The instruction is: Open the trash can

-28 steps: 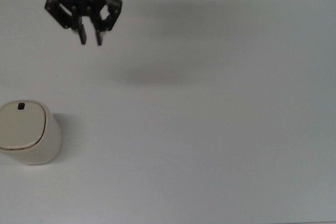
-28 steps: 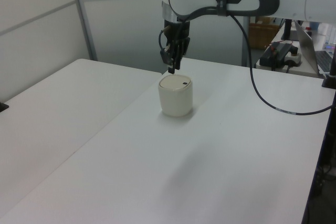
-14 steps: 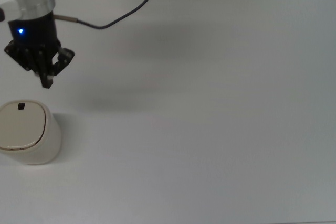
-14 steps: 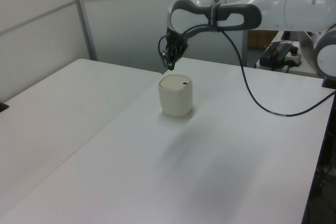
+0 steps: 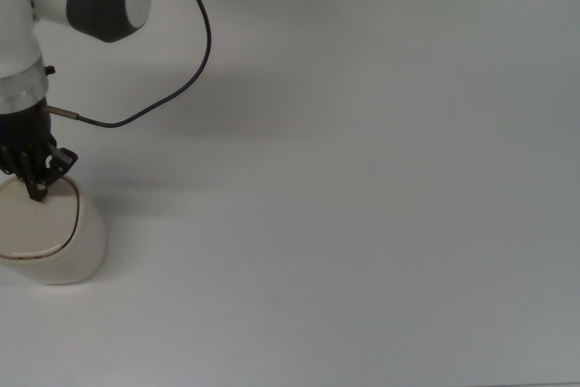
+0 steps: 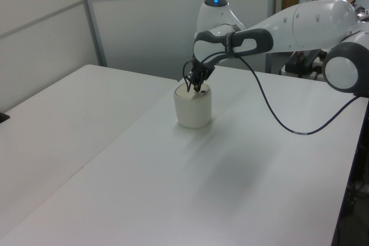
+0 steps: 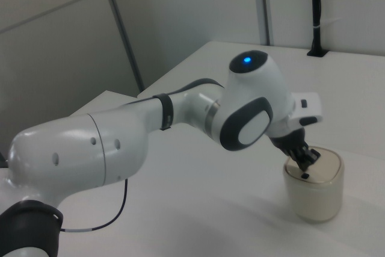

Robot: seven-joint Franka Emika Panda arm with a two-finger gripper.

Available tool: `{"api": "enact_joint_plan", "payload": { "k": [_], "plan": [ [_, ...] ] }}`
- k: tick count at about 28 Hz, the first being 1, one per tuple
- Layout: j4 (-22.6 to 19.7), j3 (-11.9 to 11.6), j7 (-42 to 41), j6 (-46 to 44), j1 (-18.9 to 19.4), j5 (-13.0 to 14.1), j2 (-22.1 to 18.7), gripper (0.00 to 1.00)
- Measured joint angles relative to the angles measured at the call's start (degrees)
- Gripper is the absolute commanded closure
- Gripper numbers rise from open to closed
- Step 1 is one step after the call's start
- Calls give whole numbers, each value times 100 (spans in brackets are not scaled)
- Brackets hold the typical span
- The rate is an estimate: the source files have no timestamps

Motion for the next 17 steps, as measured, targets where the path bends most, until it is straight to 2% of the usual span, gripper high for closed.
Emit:
{"api": "enact_joint_plan", "payload": {
  "k": [7, 13, 17],
  "plan": [
    [2, 4, 1, 21, -2, -205, 42, 100],
    [8, 5, 14, 21, -1, -195, 24, 100],
    [30, 8, 27, 21, -1, -76, -47, 100]
  ]
}}
